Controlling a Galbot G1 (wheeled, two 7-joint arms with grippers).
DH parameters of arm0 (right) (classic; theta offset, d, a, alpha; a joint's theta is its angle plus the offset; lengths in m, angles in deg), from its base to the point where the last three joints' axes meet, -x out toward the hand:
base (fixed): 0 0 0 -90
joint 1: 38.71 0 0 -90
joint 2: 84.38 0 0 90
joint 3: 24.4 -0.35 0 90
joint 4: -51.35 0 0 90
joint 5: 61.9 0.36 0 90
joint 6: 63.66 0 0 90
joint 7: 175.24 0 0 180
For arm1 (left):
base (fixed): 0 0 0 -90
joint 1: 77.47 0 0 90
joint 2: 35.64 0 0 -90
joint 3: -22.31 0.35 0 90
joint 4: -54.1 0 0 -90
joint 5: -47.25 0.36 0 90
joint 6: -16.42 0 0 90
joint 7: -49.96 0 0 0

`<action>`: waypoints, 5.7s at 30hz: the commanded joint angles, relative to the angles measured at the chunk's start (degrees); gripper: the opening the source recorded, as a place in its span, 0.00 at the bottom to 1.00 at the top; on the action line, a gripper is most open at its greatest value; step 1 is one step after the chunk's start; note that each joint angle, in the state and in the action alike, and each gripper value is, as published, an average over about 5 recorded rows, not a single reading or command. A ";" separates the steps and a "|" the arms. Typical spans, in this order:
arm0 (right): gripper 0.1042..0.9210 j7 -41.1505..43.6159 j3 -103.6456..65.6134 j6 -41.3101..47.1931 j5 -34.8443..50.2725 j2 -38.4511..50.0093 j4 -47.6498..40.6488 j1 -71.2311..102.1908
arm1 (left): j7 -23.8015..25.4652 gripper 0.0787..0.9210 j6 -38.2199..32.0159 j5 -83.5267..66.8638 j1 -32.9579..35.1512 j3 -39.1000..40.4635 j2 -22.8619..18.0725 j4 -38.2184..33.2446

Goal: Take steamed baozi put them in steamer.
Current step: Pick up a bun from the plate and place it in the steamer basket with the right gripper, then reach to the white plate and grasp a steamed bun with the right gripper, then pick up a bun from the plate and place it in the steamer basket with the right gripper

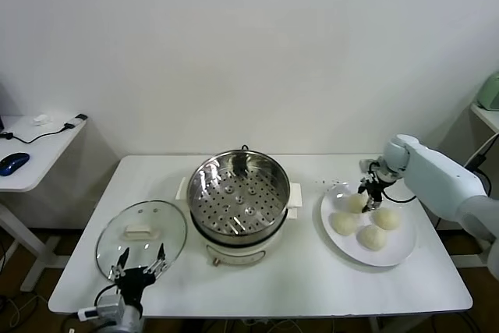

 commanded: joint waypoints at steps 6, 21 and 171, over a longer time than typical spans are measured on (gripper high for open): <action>0.64 0.38 12.14 0.13 10.77 5.85 14.80 -17.16 | -0.01 0.88 0.11 0.59 0.83 0.88 -0.50 -1.57; 0.64 2.48 32.77 -11.50 30.20 -15.52 35.09 -50.84 | -0.02 0.88 0.21 1.43 2.31 1.29 0.27 -3.13; 0.65 -17.97 38.50 24.90 67.29 -24.01 43.70 -48.63 | -2.01 0.88 -0.72 2.28 5.94 2.06 1.17 -6.72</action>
